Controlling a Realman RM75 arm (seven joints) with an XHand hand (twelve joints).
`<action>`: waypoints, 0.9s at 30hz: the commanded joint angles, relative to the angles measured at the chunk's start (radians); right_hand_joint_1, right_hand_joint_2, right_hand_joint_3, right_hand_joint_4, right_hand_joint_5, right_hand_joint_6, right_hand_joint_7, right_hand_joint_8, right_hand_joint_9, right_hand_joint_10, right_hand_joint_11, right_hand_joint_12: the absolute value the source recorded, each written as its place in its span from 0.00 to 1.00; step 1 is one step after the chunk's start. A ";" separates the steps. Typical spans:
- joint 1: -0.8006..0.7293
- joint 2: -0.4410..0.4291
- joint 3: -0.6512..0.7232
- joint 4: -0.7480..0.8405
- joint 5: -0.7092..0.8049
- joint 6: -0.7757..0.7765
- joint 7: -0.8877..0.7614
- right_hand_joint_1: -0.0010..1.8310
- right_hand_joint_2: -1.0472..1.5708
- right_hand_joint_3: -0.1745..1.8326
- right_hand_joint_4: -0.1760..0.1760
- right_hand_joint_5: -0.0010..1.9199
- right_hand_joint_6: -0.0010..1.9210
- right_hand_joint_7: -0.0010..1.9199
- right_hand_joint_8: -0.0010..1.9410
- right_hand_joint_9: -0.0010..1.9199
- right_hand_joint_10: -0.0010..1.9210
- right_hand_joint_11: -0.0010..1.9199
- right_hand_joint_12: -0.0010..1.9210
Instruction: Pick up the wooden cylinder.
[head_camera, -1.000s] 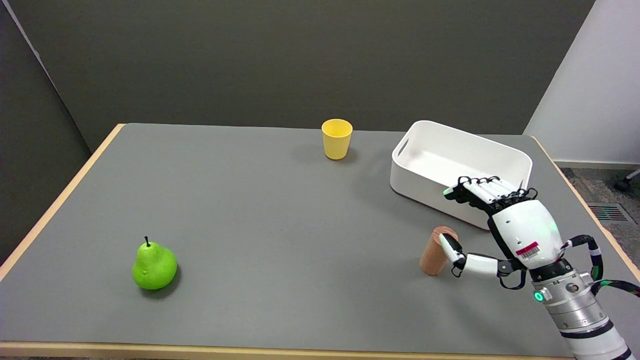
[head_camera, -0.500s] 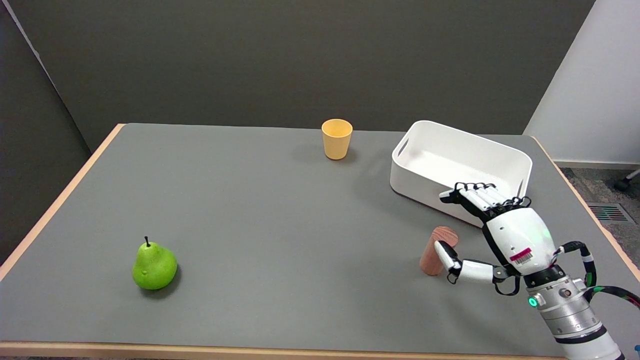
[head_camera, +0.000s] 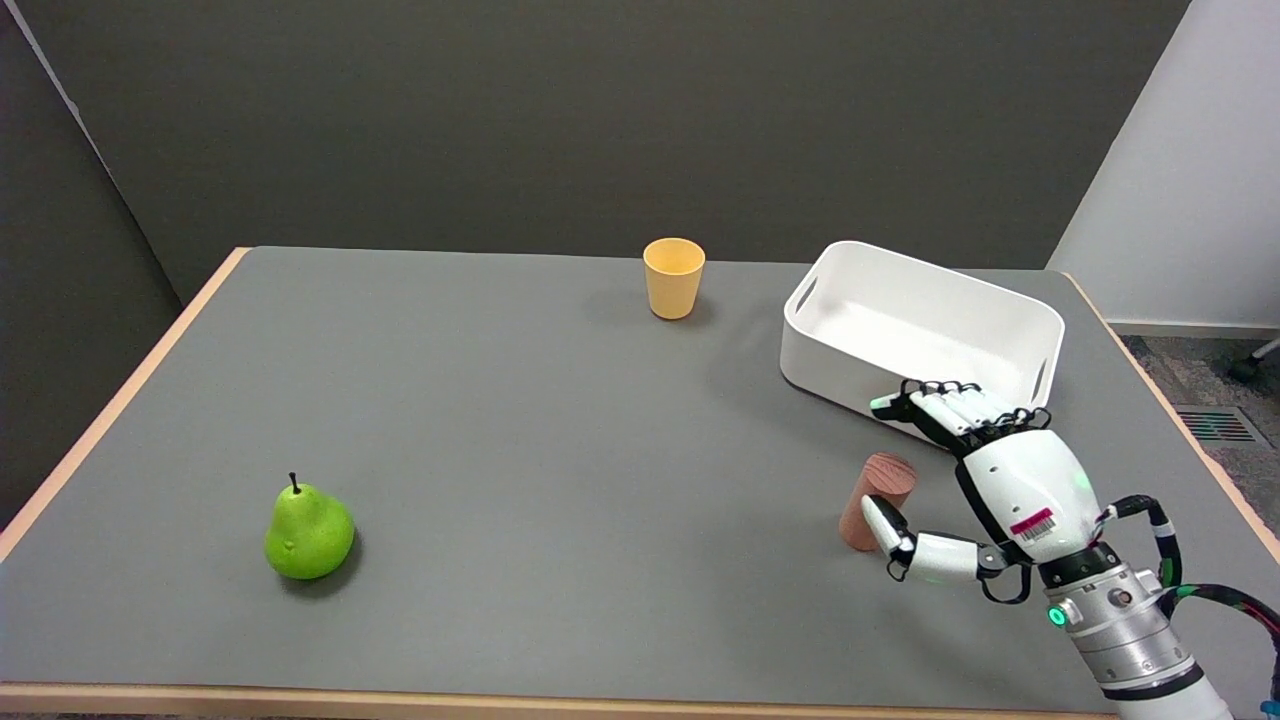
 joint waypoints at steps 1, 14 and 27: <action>0.008 -0.011 -0.038 0.003 0.000 -0.005 0.001 0.27 0.65 0.51 0.64 0.20 0.39 0.29 0.32 0.25 0.58 0.24 0.88; 0.057 -0.029 -0.033 -0.067 0.007 -0.047 0.096 0.27 0.65 0.51 0.63 0.20 0.39 0.29 0.32 0.25 0.57 0.24 0.88; 0.071 -0.030 -0.030 -0.079 0.034 -0.056 0.094 0.28 0.65 0.51 0.61 0.20 0.38 0.28 0.32 0.25 0.58 0.24 0.88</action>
